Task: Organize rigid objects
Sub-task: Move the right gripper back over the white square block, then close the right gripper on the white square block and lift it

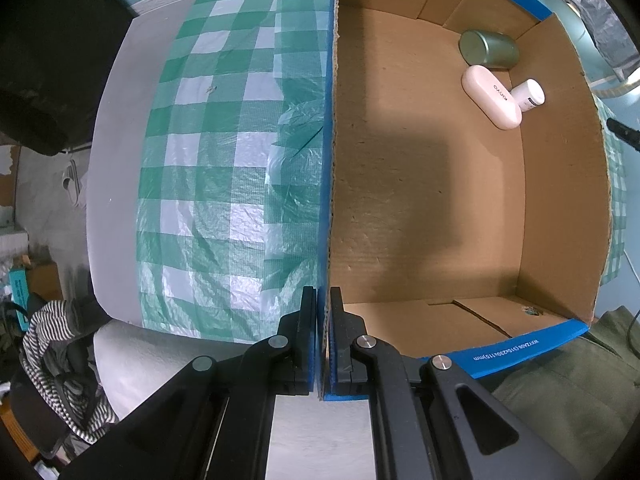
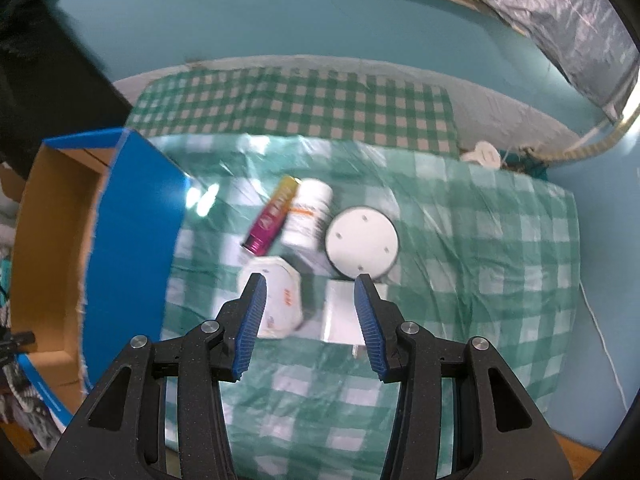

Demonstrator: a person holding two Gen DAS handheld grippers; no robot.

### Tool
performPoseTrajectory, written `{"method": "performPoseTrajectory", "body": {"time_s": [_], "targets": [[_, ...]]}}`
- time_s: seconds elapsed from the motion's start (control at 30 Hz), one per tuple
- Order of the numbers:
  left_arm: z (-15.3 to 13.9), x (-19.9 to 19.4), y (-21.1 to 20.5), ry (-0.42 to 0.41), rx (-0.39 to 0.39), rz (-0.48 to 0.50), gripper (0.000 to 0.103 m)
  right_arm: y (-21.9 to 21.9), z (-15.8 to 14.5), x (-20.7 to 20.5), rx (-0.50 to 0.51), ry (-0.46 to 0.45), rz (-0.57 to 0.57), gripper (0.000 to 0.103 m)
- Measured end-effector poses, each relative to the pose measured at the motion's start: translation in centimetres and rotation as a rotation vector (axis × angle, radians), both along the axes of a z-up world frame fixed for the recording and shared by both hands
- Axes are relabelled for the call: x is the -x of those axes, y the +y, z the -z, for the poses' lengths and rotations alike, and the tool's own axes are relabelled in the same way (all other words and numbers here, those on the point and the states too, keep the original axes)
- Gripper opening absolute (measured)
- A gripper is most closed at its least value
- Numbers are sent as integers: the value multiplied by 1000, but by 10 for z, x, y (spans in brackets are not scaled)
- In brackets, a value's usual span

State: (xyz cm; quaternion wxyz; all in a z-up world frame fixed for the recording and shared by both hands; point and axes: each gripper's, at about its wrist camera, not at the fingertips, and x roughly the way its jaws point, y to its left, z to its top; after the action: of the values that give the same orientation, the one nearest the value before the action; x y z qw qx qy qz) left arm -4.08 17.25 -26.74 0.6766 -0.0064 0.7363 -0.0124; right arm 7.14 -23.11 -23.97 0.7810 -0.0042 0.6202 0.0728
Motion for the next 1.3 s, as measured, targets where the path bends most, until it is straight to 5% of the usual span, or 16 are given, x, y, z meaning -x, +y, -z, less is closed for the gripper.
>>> {"method": "performPoseTrajectory", "body": {"time_s": [0.8,1.3], "targets": [[-1,10,-5,6,-13,-24,5,-23,73,-3,30,133,28,52],[0,12,-6,7,-17,-21,5,-23,70,8,24,56,42,49]]}}
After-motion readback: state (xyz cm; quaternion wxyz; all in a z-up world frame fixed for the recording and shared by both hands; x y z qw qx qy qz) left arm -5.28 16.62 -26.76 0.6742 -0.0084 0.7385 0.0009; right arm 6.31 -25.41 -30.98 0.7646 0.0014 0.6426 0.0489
